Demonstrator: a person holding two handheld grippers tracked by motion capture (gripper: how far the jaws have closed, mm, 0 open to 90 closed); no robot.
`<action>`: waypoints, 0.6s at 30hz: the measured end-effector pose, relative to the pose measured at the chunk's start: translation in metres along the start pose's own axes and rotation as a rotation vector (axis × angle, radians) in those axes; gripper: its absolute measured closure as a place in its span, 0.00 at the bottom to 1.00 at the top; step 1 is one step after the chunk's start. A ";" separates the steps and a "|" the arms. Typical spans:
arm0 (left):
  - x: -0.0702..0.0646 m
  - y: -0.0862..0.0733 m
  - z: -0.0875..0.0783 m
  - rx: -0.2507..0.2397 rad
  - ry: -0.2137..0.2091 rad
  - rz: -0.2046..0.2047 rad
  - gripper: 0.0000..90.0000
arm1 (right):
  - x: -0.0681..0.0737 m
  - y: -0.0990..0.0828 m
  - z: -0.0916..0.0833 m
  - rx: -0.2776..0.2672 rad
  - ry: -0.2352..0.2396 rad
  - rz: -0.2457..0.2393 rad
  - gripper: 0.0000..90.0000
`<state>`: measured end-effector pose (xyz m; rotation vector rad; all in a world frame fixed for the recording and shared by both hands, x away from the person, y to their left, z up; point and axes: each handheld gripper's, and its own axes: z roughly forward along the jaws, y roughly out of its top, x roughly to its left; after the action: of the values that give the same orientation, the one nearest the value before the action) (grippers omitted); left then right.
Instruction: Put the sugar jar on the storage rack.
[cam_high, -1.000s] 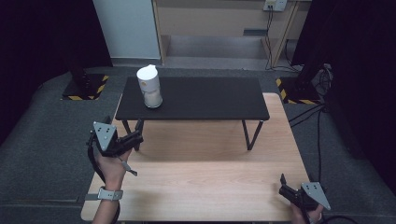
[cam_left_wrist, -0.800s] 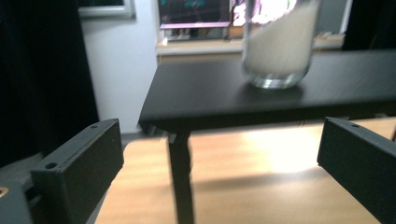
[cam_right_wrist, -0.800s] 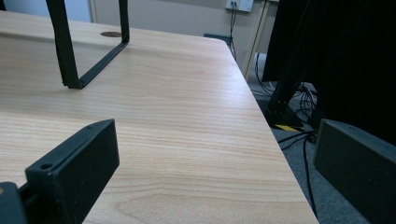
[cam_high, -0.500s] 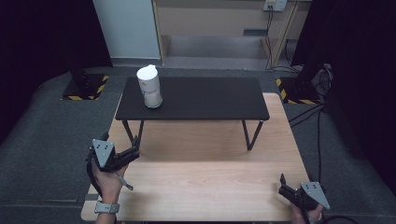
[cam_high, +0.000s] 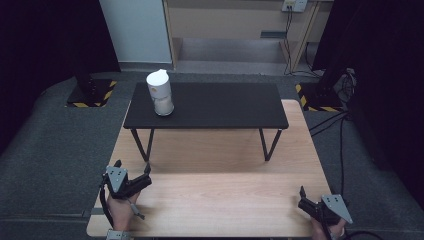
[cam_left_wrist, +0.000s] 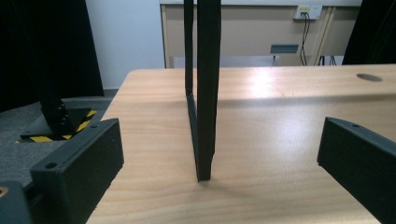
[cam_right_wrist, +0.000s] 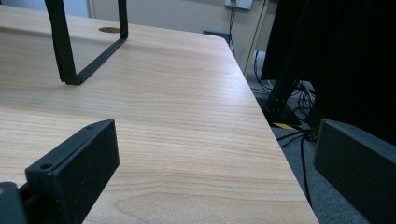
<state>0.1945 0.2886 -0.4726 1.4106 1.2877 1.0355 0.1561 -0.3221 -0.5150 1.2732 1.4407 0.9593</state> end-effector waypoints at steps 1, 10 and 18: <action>0.000 -0.001 0.000 0.003 0.000 0.002 0.00 | 0.000 0.000 0.000 0.000 0.000 -0.001 0.01; 0.004 -0.020 -0.003 0.030 -0.010 -0.018 0.00 | 0.001 0.000 0.000 0.001 0.000 -0.010 0.01; 0.005 -0.029 -0.006 0.053 -0.006 -0.033 0.00 | 0.001 0.000 0.001 0.003 0.001 -0.015 0.01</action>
<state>0.1832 0.2950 -0.4994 1.4269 1.3384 0.9810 0.1567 -0.3211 -0.5149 1.2627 1.4513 0.9481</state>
